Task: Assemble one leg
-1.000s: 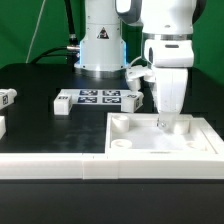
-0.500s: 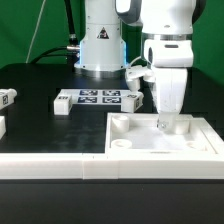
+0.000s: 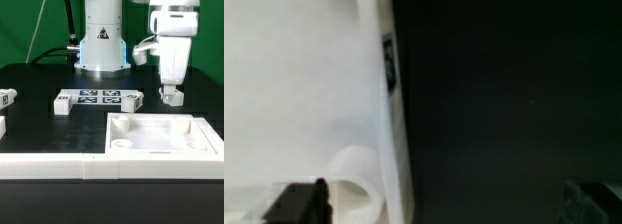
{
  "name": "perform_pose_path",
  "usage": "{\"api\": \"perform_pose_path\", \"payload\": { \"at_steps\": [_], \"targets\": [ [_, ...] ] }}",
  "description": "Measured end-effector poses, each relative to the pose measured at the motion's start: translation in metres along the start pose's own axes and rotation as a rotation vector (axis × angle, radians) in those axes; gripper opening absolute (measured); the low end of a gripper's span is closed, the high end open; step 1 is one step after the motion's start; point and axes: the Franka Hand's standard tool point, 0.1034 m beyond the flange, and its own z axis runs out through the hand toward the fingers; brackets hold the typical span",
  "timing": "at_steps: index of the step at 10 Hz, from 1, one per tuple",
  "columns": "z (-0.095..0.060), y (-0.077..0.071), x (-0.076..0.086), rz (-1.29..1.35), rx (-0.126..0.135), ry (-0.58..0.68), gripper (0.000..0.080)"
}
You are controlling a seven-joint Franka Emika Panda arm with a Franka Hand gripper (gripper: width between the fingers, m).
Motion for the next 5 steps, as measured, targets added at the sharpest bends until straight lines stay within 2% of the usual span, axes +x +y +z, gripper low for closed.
{"api": "perform_pose_path", "payload": {
  "at_steps": [3, 5],
  "targets": [
    [0.0014, -0.0019, -0.0014, 0.083, 0.004, -0.002, 0.0649],
    [0.0019, -0.0031, -0.0007, 0.289, 0.008, 0.001, 0.0649]
  ]
}}
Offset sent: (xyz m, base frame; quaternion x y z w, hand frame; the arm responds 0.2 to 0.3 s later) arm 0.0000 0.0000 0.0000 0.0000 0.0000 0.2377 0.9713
